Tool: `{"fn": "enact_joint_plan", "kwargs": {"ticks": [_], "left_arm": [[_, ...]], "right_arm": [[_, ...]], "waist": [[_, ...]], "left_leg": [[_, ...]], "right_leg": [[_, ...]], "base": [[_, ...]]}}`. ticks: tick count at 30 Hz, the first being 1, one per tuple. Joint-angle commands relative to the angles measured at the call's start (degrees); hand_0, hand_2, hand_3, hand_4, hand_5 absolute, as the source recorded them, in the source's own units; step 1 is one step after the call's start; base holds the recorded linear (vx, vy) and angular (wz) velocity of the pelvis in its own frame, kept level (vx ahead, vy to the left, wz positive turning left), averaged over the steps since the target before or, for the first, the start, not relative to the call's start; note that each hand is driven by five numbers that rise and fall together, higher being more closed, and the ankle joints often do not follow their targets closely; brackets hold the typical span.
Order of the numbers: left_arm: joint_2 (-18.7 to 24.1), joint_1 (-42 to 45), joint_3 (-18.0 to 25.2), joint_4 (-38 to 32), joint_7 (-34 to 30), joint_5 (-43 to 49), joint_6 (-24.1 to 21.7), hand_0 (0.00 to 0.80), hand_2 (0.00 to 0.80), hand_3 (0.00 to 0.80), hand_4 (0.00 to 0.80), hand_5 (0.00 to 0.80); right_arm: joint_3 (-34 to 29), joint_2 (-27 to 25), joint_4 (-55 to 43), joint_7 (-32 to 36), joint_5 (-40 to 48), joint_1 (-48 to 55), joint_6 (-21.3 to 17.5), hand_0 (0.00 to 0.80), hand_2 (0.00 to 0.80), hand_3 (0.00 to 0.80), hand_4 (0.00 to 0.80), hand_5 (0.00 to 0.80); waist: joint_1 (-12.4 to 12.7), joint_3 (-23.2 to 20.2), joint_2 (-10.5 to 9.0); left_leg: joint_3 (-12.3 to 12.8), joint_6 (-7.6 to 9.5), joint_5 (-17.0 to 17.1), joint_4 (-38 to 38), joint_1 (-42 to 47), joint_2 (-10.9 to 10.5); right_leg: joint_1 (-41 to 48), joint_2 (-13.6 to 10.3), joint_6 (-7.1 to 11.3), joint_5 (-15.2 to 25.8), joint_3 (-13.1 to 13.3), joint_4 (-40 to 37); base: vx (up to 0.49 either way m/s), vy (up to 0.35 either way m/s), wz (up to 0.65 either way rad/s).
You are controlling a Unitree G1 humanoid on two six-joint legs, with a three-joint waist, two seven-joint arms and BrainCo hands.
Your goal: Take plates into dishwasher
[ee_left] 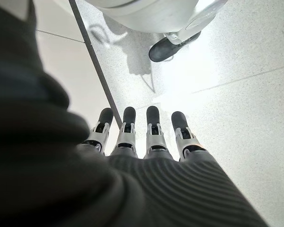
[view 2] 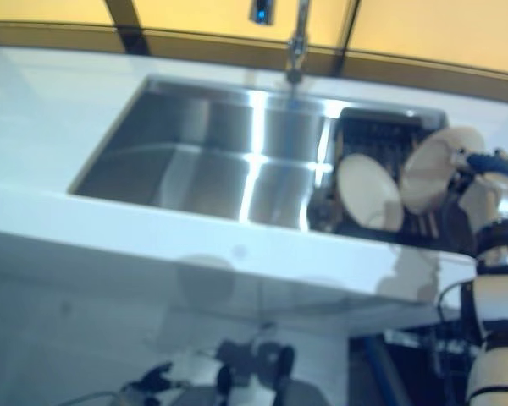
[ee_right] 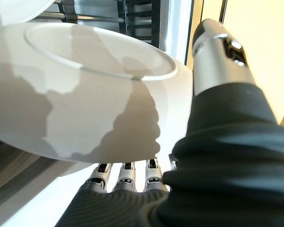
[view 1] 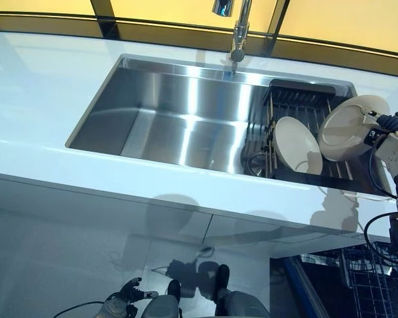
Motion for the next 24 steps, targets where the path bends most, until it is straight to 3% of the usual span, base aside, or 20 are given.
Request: {"fn": "enact_joint_plan", "kwargs": {"ticks": [1, 8, 21, 23, 24], "left_arm": [[0.48, -0.03, -3.87, 0.74, 0.21, -0.41, 0.01, 0.000, 0.000, 0.000, 0.000, 0.000], [1.22, 0.20, -3.42, 0.26, 0.09, -0.23, 0.26, 0.000, 0.000, 0.000, 0.000, 0.000], [1.81, 0.43, -2.90, -0.19, 0.15, -0.27, 0.11, 0.000, 0.000, 0.000, 0.000, 0.000], [1.85, 0.36, -2.79, -0.39, 0.10, -0.33, 0.27, 0.000, 0.000, 0.000, 0.000, 0.000], [1.89, 0.37, -2.82, -0.44, 0.14, -0.45, 0.31, 0.000, 0.000, 0.000, 0.000, 0.000]], "right_arm": [[4.30, -1.35, -0.29, 5.23, 0.38, -3.51, 2.00, 0.000, 0.000, 0.000, 0.000, 0.000], [4.92, -3.57, 0.94, 10.50, 0.04, -3.96, 4.71, 0.000, 0.000, 0.000, 0.000, 0.000], [5.74, -4.68, 2.30, 12.58, -0.91, -3.95, 10.14, 0.000, 0.000, 0.000, 0.000, 0.000], [5.89, -4.68, 2.30, 13.00, -1.43, -3.84, 10.59, 0.163, 0.163, 0.163, 0.163, 0.163], [6.06, -4.68, 2.31, 13.11, -1.29, -3.89, 10.65, 0.351, 0.351, 0.351, 0.351, 0.351]], "waist": [[2.29, 0.16, -1.25], [2.43, 0.08, -1.97], [2.67, -0.14, -2.54], [2.73, -0.03, -2.53], [2.72, 0.01, -2.55]], "left_leg": [[2.03, -0.73, -0.04, 5.10, -4.56, -0.25], [2.04, -0.65, 0.07, 4.80, -4.28, -0.14], [2.21, -0.43, 0.22, 4.32, -4.02, -0.11], [2.17, -0.42, 0.28, 4.25, -4.05, -0.13], [2.17, -0.39, 0.27, 4.23, -4.01, -0.16]], "right_leg": [[2.75, 1.28, 0.59, -9.66, 1.18, 6.48], [3.04, 1.57, 0.70, -9.49, 1.25, 6.23], [3.38, 1.67, 0.82, -9.38, 1.44, 6.01], [3.39, 1.66, 0.83, -9.35, 1.41, 5.99], [3.41, 1.66, 0.84, -9.33, 1.43, 6.00]], "base": [[0.000, 0.000, 0.00], [0.000, 0.000, 0.00], [0.000, 0.000, 0.00], [0.000, 0.000, 0.00], [0.000, 0.000, 0.00]]}}
